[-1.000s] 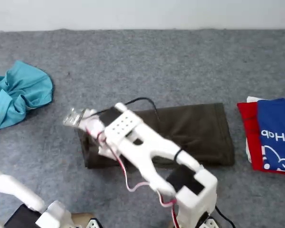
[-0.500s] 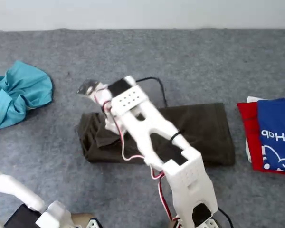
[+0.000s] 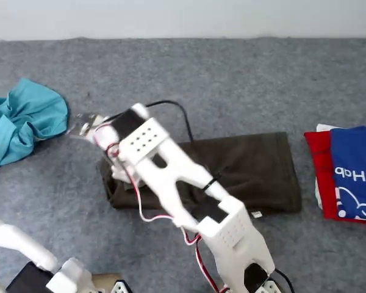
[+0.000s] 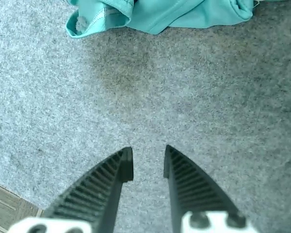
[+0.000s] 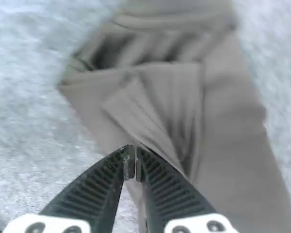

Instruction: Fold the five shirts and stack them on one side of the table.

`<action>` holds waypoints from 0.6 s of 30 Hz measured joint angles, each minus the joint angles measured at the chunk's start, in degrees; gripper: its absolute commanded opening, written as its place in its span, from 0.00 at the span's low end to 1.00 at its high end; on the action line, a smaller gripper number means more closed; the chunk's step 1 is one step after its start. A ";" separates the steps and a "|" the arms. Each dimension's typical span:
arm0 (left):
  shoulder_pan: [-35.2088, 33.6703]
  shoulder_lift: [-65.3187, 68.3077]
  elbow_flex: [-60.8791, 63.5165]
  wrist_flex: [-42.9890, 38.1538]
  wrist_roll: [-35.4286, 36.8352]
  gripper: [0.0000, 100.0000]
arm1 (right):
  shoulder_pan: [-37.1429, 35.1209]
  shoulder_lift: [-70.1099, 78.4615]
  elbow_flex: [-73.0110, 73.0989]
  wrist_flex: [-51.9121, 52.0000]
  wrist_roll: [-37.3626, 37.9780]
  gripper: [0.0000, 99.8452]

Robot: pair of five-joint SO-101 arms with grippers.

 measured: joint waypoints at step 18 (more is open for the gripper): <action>0.00 0.00 0.00 0.00 0.00 0.12 | 11.69 9.05 -2.90 -12.57 2.46 0.01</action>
